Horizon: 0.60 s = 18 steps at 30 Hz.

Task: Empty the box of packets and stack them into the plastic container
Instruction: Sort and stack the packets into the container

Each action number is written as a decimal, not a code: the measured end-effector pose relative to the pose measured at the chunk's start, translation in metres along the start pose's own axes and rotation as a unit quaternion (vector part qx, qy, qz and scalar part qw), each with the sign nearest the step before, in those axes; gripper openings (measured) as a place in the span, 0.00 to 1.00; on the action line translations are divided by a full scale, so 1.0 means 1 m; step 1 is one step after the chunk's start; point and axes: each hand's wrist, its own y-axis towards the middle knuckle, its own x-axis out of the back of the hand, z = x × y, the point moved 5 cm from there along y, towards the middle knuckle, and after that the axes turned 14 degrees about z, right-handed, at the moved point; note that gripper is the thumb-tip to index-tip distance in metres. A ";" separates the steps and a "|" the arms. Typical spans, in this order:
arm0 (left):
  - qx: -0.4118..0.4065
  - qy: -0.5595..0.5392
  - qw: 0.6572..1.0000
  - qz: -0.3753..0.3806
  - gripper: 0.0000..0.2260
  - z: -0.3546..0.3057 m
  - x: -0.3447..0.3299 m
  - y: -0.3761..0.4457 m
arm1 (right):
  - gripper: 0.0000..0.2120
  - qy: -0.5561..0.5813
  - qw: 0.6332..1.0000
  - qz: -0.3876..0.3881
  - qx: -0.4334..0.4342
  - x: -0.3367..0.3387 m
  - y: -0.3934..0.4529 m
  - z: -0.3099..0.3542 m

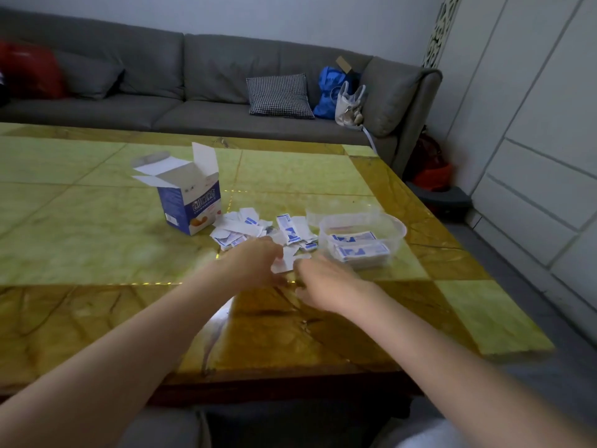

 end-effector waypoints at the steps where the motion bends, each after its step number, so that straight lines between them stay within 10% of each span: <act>1: 0.003 0.013 1.000 -0.011 0.19 0.003 -0.001 0.000 | 0.12 -0.004 1.000 -0.016 0.010 -0.003 0.000 0.002; 9: 0.019 -0.007 0.993 -0.117 0.14 0.016 0.000 -0.005 | 0.22 0.087 0.991 -0.102 0.024 -0.006 0.015 -0.007; 18: -0.022 0.012 0.989 -0.147 0.09 0.018 0.005 -0.013 | 0.10 0.139 0.969 -0.202 0.032 0.001 0.020 -0.014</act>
